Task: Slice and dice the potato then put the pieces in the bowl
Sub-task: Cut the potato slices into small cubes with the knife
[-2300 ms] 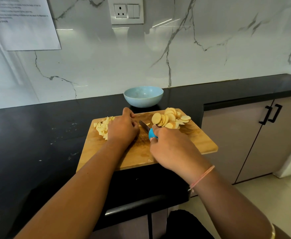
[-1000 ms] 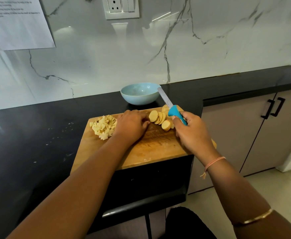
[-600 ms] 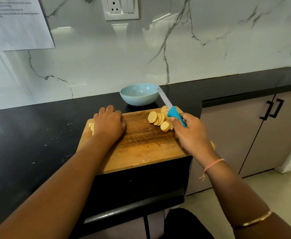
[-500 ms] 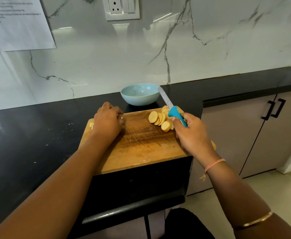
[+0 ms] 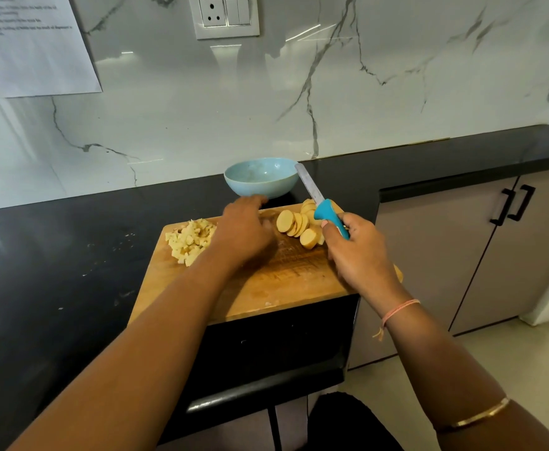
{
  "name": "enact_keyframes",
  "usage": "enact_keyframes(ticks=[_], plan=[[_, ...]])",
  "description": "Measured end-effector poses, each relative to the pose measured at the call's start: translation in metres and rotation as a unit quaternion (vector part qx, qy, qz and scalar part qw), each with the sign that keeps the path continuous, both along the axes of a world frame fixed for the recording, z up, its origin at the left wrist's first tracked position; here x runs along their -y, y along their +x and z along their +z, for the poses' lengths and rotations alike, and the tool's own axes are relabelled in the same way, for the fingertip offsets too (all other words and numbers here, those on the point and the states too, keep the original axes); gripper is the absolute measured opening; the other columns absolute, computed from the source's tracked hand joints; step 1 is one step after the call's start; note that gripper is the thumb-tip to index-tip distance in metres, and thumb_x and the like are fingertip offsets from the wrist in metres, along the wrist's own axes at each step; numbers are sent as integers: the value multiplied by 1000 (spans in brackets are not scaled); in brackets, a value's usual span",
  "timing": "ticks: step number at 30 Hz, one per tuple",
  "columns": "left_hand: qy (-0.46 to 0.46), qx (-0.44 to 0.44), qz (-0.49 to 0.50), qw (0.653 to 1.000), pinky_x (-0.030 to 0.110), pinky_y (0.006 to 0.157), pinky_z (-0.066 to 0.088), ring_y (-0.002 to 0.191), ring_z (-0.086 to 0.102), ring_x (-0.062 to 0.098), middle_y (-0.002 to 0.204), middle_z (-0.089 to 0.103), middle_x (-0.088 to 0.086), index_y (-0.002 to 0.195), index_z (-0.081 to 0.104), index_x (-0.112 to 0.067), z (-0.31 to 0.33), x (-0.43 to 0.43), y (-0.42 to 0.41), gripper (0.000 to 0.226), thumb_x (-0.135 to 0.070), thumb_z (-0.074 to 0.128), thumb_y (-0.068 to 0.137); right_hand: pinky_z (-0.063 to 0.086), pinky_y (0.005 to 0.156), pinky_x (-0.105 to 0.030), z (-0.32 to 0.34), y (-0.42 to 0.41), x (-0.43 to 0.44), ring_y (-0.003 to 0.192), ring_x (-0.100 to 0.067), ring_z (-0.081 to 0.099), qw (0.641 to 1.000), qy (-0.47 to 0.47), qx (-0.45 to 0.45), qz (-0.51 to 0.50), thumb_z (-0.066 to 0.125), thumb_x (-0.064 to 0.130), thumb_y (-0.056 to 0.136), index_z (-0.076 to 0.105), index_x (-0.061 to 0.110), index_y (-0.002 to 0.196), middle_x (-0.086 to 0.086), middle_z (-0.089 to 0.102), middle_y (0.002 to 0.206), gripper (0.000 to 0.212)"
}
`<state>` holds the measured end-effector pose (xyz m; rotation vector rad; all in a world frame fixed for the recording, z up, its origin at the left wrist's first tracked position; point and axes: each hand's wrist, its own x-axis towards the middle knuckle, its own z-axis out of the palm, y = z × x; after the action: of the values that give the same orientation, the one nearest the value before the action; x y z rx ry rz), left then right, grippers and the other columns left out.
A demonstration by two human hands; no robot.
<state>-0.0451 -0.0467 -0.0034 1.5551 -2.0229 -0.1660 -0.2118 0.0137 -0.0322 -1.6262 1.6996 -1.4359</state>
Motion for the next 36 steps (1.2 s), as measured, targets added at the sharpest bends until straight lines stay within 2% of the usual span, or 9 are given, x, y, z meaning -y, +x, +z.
enact_keyframes(ticks=[4, 6, 10, 17, 22, 27, 30, 33, 36], plan=[[104, -15, -42, 994, 28, 96, 40, 124, 49, 19, 139, 51, 3, 144, 37, -19, -7, 4, -21, 54, -35, 55, 95, 39, 62, -14, 0, 0, -1, 77, -8, 54, 1000, -8, -16, -8, 47, 38, 97, 57, 15, 121, 2, 58, 90, 35], [100, -22, -36, 994, 25, 91, 40, 122, 50, 18, 136, 53, 2, 143, 38, -20, -10, 6, -21, 54, -37, 56, 94, 41, 62, -14, 0, 1, -1, 78, -9, 55, 1000, -8, -17, -9, 47, 38, 97, 57, 15, 121, 2, 58, 91, 35], [90, -75, -39, 992, 32, 98, 46, 119, 52, 17, 134, 54, 1, 140, 43, -20, -12, 9, -16, 61, -39, 66, 87, 40, 61, -13, 1, 2, -2, 76, -9, 53, 1000, -10, -26, -14, 46, 37, 98, 57, 14, 118, 7, 54, 85, 32], [100, -216, -63, 969, 23, 81, 52, 95, 59, 11, 108, 60, -3, 115, 51, -22, -12, 7, -10, 50, -28, 80, 75, 37, 58, -15, 1, 1, -2, 70, -8, 54, 1000, -10, -22, -6, 46, 38, 98, 58, 17, 113, 2, 57, 81, 28], [109, -221, -87, 965, 13, 66, 49, 87, 60, 7, 100, 58, -8, 111, 47, -23, -10, 4, -11, 47, -23, 79, 77, 43, 62, -17, 1, 3, -2, 74, -10, 56, 1000, -5, -15, -3, 47, 38, 97, 57, 17, 118, 2, 59, 85, 31], [101, -207, -84, 970, 14, 63, 51, 82, 61, 8, 96, 62, -3, 102, 49, -25, -11, 4, -12, 37, -17, 76, 79, 44, 61, -21, 2, 2, -3, 71, -11, 56, 1000, -5, -11, 3, 47, 37, 97, 58, 18, 109, 0, 59, 81, 25], [101, -205, -91, 969, 13, 66, 50, 85, 59, 7, 104, 60, -3, 110, 52, -26, -12, 4, -13, 38, -18, 74, 80, 44, 59, -22, 2, 3, -3, 70, -11, 56, 1000, -5, -11, 4, 47, 37, 97, 57, 19, 105, -2, 59, 80, 22], [92, -197, -102, 971, 17, 78, 47, 100, 55, 11, 126, 47, -1, 125, 54, -30, -12, 4, -13, 47, -22, 70, 82, 44, 58, -21, 3, 3, -4, 69, -11, 56, 1000, -7, -14, 4, 48, 36, 97, 57, 19, 100, -2, 59, 79, 19], [88, -170, -109, 975, 21, 86, 43, 109, 48, 11, 134, 39, 1, 137, 48, -32, -11, 5, -15, 55, -25, 66, 85, 44, 58, -21, 4, 3, -5, 69, -11, 55, 1000, -5, -14, 3, 47, 36, 97, 56, 20, 99, -1, 58, 79, 19]])
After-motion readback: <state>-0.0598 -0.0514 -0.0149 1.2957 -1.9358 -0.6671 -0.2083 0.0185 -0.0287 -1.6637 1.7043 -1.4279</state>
